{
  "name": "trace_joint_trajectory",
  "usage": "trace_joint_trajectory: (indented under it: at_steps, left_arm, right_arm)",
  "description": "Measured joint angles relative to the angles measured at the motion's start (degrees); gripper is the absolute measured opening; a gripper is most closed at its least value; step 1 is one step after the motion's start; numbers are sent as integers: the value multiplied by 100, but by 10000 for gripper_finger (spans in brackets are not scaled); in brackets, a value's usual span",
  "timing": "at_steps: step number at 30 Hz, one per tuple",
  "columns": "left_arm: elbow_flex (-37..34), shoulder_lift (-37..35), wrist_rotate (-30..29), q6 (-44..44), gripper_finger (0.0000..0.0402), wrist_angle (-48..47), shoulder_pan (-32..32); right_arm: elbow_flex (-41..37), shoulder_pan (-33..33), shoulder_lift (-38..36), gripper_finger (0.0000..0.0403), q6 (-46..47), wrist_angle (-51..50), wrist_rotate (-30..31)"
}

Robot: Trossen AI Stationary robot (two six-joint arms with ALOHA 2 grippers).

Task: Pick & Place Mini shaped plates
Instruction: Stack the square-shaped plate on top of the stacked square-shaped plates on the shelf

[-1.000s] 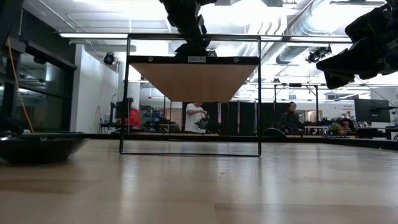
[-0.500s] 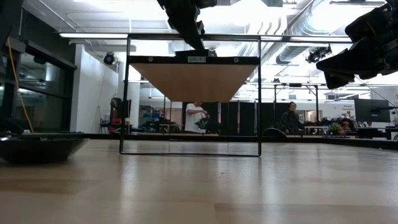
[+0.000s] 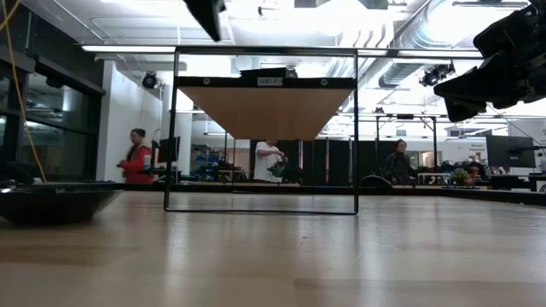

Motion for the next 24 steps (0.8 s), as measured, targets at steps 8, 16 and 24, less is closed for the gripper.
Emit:
trace_joint_trajectory:
  at_steps: [8, 16, 24]
  left_arm:
    - [-1564, -1113, 126, -1088, 83, 605, -733]
    - [-3176, -2042, 398, -2207, 83, 1449, -1751]
    - [-4140, -2384, 424, -3898, 83, 1609, -2886]
  right_arm:
    - [0, -1, 0, 5, 2, 2, 0]
    - [0, 0, 0, 5, 2, 2, 0]
    - [0, -2, 0, 5, 2, 2, 0]
